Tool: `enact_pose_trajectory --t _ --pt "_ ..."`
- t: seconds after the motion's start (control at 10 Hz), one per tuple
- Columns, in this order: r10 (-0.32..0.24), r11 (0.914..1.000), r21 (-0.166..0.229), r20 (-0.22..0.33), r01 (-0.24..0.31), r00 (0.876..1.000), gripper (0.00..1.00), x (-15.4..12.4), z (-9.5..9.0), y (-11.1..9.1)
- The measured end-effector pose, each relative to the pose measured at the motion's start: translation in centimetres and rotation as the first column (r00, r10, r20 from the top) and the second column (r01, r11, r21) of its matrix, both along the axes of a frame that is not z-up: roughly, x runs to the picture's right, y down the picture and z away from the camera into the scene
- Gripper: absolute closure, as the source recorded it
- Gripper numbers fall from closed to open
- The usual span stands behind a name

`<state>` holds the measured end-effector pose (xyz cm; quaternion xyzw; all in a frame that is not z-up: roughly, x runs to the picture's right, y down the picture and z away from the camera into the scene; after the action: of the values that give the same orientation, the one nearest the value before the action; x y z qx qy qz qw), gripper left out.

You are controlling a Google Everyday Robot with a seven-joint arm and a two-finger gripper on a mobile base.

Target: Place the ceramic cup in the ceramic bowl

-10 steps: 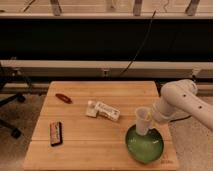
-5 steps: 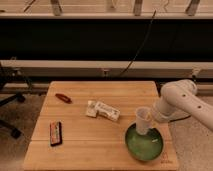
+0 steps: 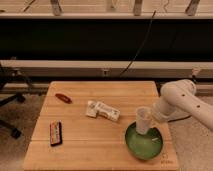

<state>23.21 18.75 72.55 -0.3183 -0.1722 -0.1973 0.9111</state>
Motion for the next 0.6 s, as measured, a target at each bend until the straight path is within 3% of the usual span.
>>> enact_pose_trajectory --t 0.6 --pt "-0.007 1.0000 0.004 0.002 0.007 1.000 1.00 0.07 0.90 -0.12"
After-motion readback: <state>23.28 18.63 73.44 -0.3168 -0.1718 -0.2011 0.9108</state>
